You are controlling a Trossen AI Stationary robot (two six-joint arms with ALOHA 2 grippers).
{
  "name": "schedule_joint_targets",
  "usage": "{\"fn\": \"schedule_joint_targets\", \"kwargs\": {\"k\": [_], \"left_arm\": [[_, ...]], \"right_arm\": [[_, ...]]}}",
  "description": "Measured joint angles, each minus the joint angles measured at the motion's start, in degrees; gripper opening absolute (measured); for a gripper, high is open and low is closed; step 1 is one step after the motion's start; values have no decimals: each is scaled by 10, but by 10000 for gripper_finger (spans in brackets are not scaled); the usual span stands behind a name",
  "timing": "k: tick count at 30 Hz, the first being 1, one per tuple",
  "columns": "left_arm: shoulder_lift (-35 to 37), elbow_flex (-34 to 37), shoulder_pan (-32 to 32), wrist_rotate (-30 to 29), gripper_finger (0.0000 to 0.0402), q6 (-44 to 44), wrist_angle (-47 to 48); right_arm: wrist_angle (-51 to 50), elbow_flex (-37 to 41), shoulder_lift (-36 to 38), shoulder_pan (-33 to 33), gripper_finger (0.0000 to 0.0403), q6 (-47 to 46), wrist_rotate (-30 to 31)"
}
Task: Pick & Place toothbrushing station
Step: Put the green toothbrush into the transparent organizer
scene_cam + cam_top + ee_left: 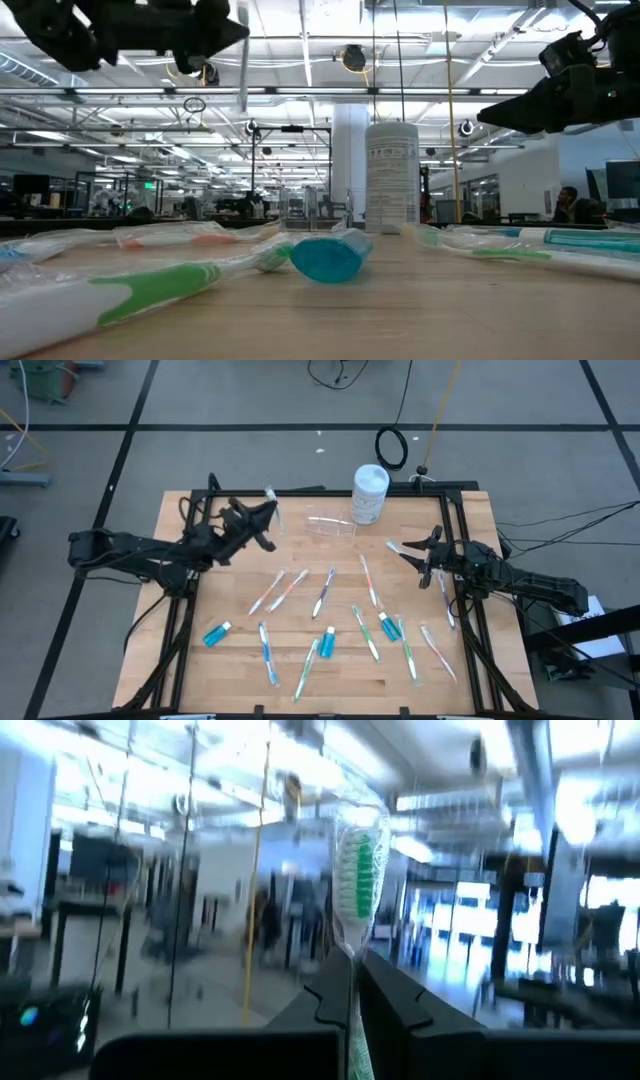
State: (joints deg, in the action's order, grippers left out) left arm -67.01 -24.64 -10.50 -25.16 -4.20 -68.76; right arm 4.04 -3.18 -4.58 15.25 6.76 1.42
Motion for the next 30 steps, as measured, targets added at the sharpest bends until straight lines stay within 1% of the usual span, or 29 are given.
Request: {"fn": "schedule_joint_targets", "kwargs": {"k": [3, 6, 9, 11, 13, 15, 18, 21, 25, 30], "left_arm": [[-60, 0, -34, 8, 11, 28, -68], [-138, -5, -64, 13, 4, 56, -128], [-216, -27, -92, 17, 9, 78, -183], [-264, -50, -105, 38, 8, 80, -204], [-303, -84, -116, 68, 4, 79, -203], [-341, -119, -124, 81, 5, 85, -203], [-393, -164, -129, 82, 6, 105, -193], [-429, -195, -133, 72, 4, 95, -194], [-463, -208, -136, 31, 7, 77, -176], [-476, -207, -128, 20, 7, 89, -134]], "right_arm": [[8, 0, 0, 0, 144, 4, 0], [14, 0, 0, 0, 144, 19, 0], [17, 0, 0, 0, 144, 35, 0], [17, 0, 0, 0, 144, 46, 0], [18, 0, 0, 0, 144, 50, 0], [18, 0, 0, 0, 144, 51, 0], [18, 0, 0, 0, 144, 50, 0], [17, 0, 0, 0, 144, 47, 0], [17, 0, 0, 0, 144, 29, 0], [13, 0, 0, 0, 144, 0, 0]]}}
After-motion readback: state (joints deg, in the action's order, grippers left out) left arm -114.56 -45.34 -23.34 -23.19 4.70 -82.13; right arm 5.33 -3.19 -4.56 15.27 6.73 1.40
